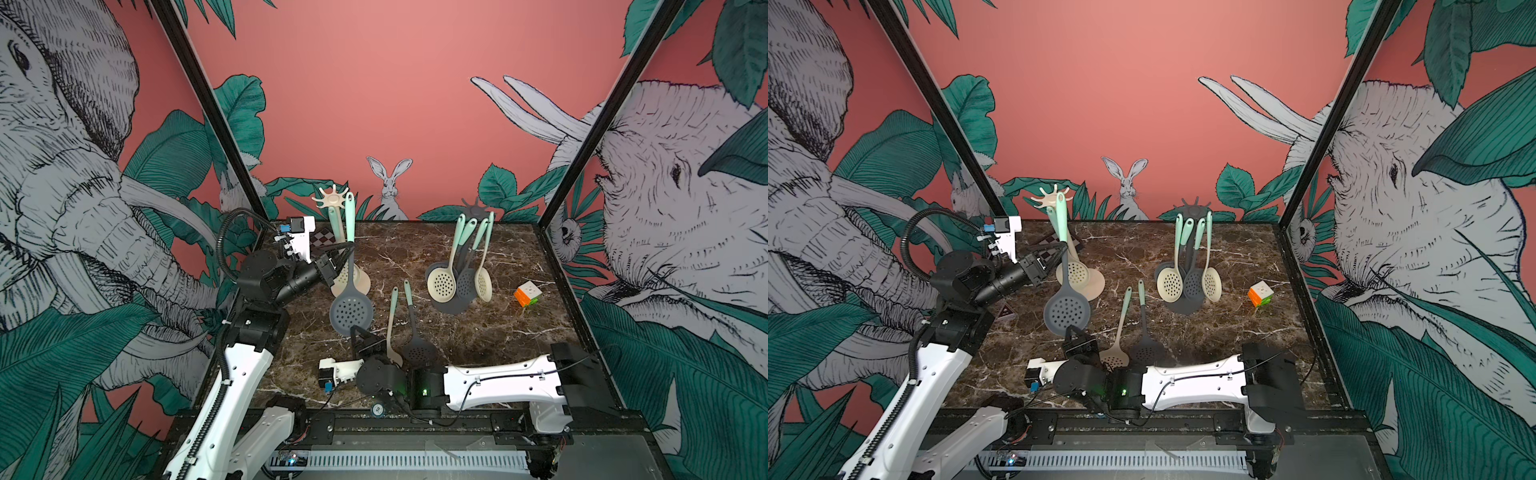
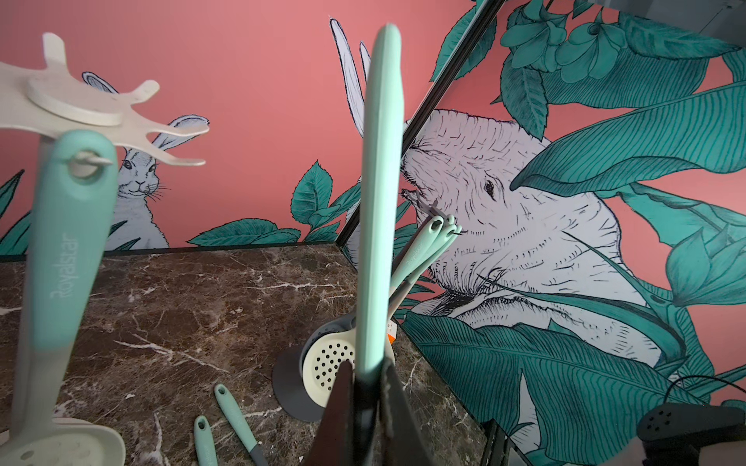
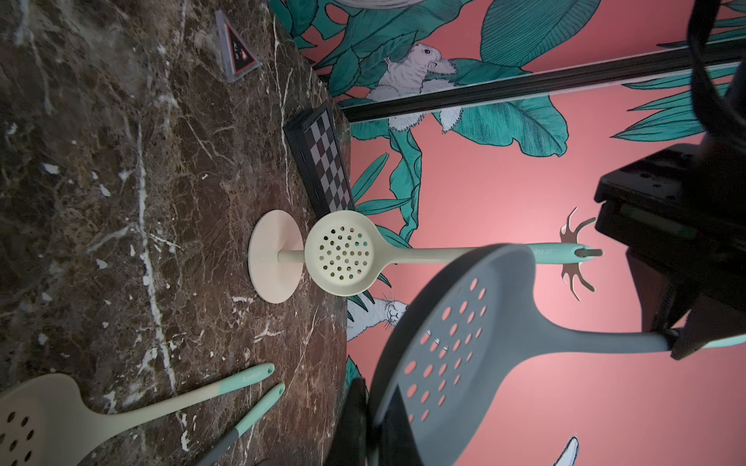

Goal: Hang the skimmer on the kitchen utensil rack
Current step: Pick up the skimmer from the center of the board.

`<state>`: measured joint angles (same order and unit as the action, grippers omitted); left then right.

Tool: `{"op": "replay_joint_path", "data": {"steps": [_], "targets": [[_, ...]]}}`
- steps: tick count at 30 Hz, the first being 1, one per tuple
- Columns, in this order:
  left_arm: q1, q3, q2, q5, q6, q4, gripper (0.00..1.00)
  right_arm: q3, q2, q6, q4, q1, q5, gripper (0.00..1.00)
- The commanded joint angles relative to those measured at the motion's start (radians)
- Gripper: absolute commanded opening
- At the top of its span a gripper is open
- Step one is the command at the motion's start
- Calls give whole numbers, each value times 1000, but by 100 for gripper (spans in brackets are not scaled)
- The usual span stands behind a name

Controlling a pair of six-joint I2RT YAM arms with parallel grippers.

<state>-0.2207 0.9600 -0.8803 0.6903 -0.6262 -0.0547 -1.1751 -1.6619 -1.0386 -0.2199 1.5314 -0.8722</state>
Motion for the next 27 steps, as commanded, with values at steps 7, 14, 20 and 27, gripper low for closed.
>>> {"op": "replay_joint_path", "data": {"steps": [7, 14, 20, 27], "targets": [[-7, -1, 41, -19, -50, -27, 0, 3, 53, 177, 41, -5, 41, 18], [-8, 10, 38, -34, -62, -36, 0, 57, 183, 378, 119, -5, 132, 44], [-7, 17, 37, -45, -65, -45, 0, 85, 305, 537, 167, -6, 305, 56], [-8, 15, 42, -52, -71, -58, 0, 44, 363, 675, 195, -22, 438, 61]]}}
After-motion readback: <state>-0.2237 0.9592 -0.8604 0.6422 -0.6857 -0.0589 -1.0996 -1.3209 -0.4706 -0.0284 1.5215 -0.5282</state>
